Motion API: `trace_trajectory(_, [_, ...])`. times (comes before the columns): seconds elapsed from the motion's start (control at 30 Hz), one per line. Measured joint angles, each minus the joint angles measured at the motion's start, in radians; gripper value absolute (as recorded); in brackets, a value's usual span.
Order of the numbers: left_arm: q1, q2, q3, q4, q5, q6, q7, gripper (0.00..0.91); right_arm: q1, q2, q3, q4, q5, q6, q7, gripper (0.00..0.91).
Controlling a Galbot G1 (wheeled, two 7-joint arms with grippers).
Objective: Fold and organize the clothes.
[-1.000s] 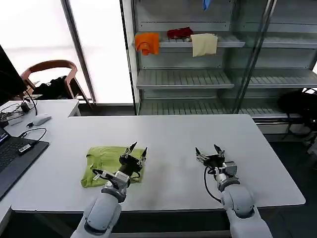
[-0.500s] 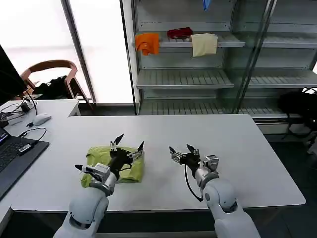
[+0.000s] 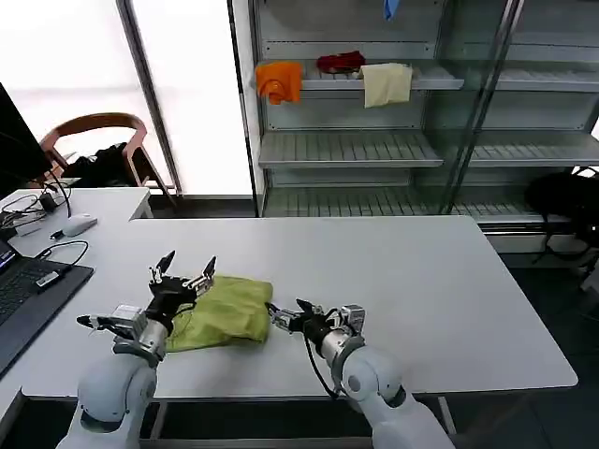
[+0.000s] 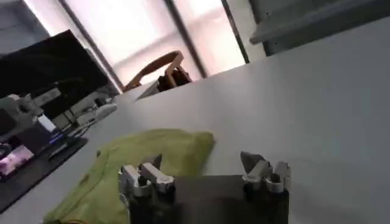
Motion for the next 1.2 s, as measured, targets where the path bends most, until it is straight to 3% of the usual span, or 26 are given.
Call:
trace_trajectory(0.23, [0.003,-0.006,-0.027,-0.007,-0.024,0.007,-0.004,0.907,0.021,0.020,-0.051,-0.029,0.022,-0.005,0.001,0.877])
trace_trajectory(0.27, [0.005,-0.008,-0.031,-0.008,-0.027,0.007,-0.005,0.907,0.024,0.023,-0.056,-0.034,0.025,-0.005,0.002,0.806])
trace_trajectory(0.3, [0.006,-0.009,-0.035,-0.009,-0.030,0.007,-0.006,0.907,0.028,0.027,-0.062,-0.039,0.026,-0.005,0.005,0.615])
trace_trajectory(0.33, [0.008,-0.011,-0.039,-0.011,-0.033,0.007,-0.006,0.907,0.032,0.032,-0.067,-0.045,0.028,-0.006,0.008,0.514])
trace_trajectory(0.37, [0.010,-0.012,-0.043,-0.012,-0.036,0.008,-0.007,0.907,0.035,0.036,-0.071,-0.050,0.028,-0.006,0.010,0.222])
trace_trajectory(0.4, [0.011,-0.012,-0.047,-0.013,-0.040,0.009,-0.008,0.907,0.038,0.040,-0.074,-0.055,0.029,-0.006,0.013,0.000])
trace_trajectory(1.2, [0.009,-0.013,-0.083,0.006,-0.068,0.014,-0.032,0.907,0.042,0.073,-0.066,-0.081,0.037,-0.007,0.062,0.000])
